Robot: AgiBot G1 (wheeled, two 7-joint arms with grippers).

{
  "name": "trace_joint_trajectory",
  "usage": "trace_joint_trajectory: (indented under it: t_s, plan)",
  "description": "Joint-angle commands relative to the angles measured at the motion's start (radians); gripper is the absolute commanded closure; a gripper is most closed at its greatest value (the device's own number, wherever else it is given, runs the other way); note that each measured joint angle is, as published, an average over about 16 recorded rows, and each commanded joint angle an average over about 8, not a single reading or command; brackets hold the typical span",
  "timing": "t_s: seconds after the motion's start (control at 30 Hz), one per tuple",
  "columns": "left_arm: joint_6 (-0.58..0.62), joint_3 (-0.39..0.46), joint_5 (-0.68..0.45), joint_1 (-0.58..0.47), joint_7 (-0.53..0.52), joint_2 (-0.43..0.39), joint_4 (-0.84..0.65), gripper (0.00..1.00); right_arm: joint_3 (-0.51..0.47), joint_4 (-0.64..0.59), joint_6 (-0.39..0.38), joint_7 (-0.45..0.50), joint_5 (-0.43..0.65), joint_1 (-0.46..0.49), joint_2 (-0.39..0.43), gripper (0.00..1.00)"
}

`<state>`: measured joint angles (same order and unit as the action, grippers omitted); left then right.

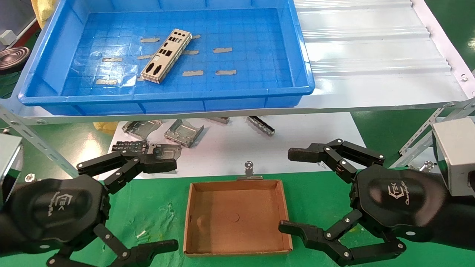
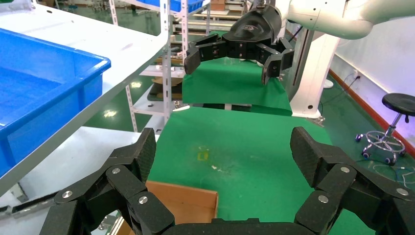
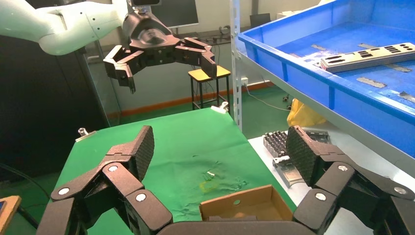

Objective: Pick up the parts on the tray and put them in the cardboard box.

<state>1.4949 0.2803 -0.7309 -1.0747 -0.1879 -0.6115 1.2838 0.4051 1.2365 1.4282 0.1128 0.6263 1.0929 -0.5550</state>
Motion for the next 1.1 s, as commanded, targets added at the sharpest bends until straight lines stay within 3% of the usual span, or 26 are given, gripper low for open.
trace_joint_trajectory:
  t_s: [0.03,0.9,1.1]
  plan:
    - [0.0,0.0,0.0,0.0,0.0,0.0,0.0,0.0,0.0,0.0,0.0,0.0,0.0,0.0,0.0,0.0]
    - [0.0,0.0,0.0,0.0,0.0,0.0,0.0,0.0,0.0,0.0,0.0,0.0,0.0,0.0,0.0,0.0]
    - [0.0,0.0,0.0,0.0,0.0,0.0,0.0,0.0,0.0,0.0,0.0,0.0,0.0,0.0,0.0,0.73]
